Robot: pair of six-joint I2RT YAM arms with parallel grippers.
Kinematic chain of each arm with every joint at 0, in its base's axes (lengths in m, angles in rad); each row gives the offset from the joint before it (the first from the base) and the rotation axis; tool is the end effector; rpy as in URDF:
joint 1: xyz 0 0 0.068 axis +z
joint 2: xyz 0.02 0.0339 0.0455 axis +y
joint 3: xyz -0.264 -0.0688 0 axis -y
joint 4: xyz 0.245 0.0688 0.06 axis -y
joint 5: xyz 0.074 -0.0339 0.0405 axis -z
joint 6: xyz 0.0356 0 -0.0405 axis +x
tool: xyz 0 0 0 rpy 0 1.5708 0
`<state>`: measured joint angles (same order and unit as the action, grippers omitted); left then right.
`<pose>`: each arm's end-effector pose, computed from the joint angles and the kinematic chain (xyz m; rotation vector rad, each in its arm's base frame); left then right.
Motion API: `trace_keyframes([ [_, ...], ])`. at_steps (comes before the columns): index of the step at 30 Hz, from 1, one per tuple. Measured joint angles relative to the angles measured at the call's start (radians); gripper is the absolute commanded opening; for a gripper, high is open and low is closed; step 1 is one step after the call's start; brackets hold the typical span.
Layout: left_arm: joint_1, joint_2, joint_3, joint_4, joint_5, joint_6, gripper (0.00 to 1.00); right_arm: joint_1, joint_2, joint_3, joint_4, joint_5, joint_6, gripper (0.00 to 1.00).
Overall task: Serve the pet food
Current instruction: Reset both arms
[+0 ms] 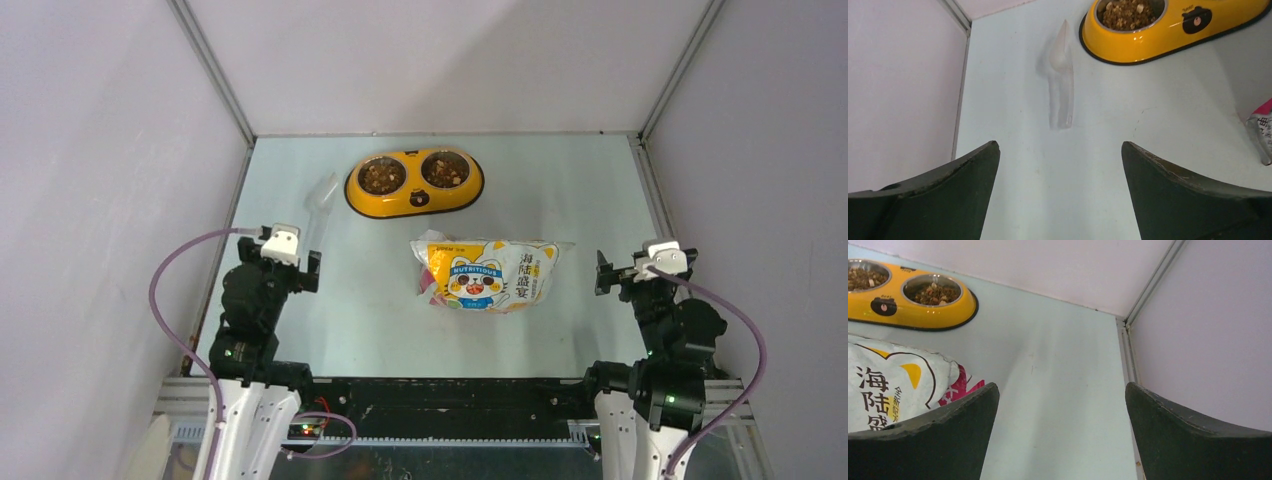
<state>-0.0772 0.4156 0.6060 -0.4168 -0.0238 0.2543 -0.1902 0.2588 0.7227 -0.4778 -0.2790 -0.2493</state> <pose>0.1142 -0.0080 0.3008 0.2801 1.7776 0.1480 0.0659 -0.0027 0.3428 -0.2638 1.5634 -0.1224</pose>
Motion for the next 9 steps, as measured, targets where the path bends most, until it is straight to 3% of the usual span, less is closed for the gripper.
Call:
trace_keyframes([
  [9, 0.002, -0.096, -0.058, 0.037, -0.034, -0.019, 1.00, 0.000, -0.127, -0.120, -0.017, 0.039, 0.023, 0.99],
])
